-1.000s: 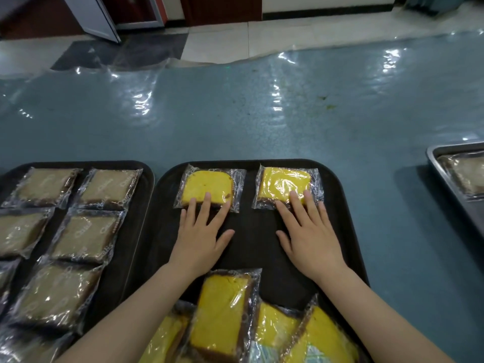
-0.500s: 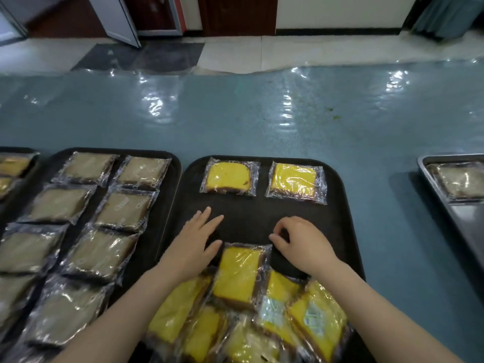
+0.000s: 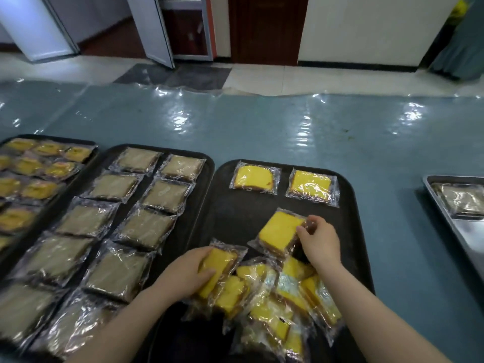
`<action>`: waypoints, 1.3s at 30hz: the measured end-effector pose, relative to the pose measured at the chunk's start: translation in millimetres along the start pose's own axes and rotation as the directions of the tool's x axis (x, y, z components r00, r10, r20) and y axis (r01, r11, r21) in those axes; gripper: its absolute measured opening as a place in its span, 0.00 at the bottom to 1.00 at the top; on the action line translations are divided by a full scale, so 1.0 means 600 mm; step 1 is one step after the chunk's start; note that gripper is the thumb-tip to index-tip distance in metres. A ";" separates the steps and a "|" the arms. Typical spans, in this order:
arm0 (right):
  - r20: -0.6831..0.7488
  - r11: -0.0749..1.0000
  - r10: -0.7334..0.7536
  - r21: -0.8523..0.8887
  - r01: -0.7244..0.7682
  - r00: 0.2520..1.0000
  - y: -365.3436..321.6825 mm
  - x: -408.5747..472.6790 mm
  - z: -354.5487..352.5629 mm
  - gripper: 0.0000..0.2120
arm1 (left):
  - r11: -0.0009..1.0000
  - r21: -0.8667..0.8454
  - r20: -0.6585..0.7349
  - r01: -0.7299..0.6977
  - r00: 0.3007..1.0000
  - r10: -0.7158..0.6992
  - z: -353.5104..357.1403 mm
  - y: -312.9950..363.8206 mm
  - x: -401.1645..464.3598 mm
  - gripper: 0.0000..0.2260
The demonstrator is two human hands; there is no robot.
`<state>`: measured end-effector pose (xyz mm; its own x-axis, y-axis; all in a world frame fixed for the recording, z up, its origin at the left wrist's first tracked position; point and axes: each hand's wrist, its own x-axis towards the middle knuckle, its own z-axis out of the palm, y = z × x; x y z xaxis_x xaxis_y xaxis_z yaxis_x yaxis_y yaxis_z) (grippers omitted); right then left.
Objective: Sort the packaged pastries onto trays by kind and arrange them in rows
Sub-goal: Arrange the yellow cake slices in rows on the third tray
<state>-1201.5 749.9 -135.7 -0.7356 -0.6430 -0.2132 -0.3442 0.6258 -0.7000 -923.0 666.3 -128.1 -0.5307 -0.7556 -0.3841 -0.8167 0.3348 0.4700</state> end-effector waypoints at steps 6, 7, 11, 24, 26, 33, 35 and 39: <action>0.421 0.761 -0.435 -0.299 0.575 0.796 0.003 -0.024 0.007 0.23 | 0.985 -0.120 -0.078 0.123 0.988 -0.133 0.010 0.004 0.005 0.26; 0.503 0.722 -0.420 -0.320 0.613 0.756 0.001 -0.024 0.010 0.22 | 0.973 -0.169 -0.090 0.158 0.981 -0.174 0.008 0.002 0.008 0.26; 0.510 0.711 -0.240 -0.487 0.507 0.826 0.003 -0.021 0.007 0.21 | 0.944 -0.297 -0.126 0.147 0.973 -0.191 -0.007 0.005 0.024 0.21; 0.379 0.645 -0.231 -0.630 0.432 0.896 0.041 0.012 0.008 0.29 | 0.988 -0.011 -0.282 -0.156 0.948 0.147 -0.010 0.093 0.144 0.20; 0.359 0.653 -0.233 -0.631 0.419 0.904 0.044 0.018 0.014 0.29 | 0.983 0.073 -0.331 -0.171 0.925 0.186 0.000 0.097 0.144 0.22; 0.294 0.655 -0.294 -0.631 0.416 0.909 0.053 0.033 0.030 0.34 | 0.998 -0.010 -0.159 0.064 0.985 -0.064 0.054 0.090 0.078 0.33; 0.284 0.639 -0.310 -0.645 0.420 0.907 0.059 0.044 0.032 0.35 | 0.994 -0.047 -0.115 0.096 0.988 -0.101 0.064 0.092 0.079 0.32; 0.325 0.562 -0.348 -0.678 0.473 0.879 0.050 0.089 0.033 0.37 | 0.964 0.248 -0.029 0.096 0.995 -0.092 0.091 0.101 0.102 0.31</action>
<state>-1239.5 726.0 -181.4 -0.3375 -0.9266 -0.1657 -0.9373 0.3471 -0.0320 -1017.4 671.0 -166.6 -0.4464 -0.7994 -0.4021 -0.8946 0.3897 0.2186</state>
